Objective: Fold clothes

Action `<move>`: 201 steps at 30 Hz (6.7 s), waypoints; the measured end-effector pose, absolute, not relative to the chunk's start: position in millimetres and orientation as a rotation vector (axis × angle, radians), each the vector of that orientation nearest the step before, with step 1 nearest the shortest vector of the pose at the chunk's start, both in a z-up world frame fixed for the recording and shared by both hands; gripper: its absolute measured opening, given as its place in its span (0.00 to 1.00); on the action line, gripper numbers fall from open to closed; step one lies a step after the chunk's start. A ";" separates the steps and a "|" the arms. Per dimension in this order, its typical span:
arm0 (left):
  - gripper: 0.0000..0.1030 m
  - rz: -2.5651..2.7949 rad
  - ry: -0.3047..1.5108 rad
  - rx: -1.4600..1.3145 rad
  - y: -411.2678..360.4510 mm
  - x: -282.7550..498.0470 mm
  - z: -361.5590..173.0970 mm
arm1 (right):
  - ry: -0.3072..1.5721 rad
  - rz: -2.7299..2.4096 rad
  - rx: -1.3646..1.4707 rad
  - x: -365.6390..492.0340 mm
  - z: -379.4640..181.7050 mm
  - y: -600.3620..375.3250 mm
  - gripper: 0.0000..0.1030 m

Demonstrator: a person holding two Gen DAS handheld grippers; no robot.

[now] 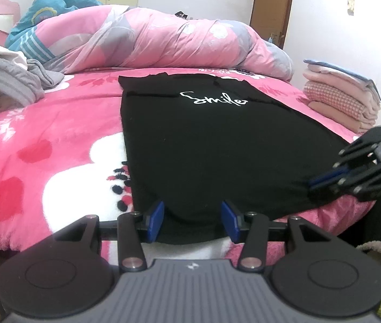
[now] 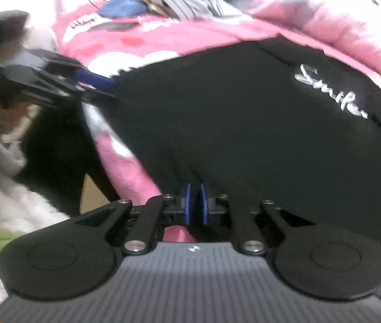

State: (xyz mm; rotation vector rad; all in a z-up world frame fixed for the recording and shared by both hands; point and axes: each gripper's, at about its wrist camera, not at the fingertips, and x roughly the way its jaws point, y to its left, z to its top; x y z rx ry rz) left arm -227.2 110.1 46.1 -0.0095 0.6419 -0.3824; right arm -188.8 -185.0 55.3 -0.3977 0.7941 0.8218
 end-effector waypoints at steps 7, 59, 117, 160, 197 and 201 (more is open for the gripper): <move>0.47 -0.386 0.641 -0.032 119.5 -226.8 43.1 | 0.813 0.958 -0.439 -193.3 53.8 -153.3 0.06; 0.48 -0.262 0.634 -0.304 225.9 -230.7 54.6 | 0.679 1.342 -0.409 -183.6 32.8 -5.0 0.11; 0.56 -0.213 0.822 -0.109 125.4 -209.8 53.2 | 0.773 0.294 0.717 -155.4 15.7 -467.3 0.50; 0.52 -0.306 0.819 -0.280 130.9 -198.3 45.6 | 0.726 0.352 0.828 -175.1 5.5 -464.7 0.50; 0.03 -0.337 0.516 -0.310 132.9 -234.9 118.5 | 0.451 0.424 0.822 -213.7 71.5 -462.2 0.03; 0.03 -0.356 0.447 -0.320 139.3 -248.5 136.9 | 0.406 0.461 0.812 -220.9 86.0 -461.1 0.03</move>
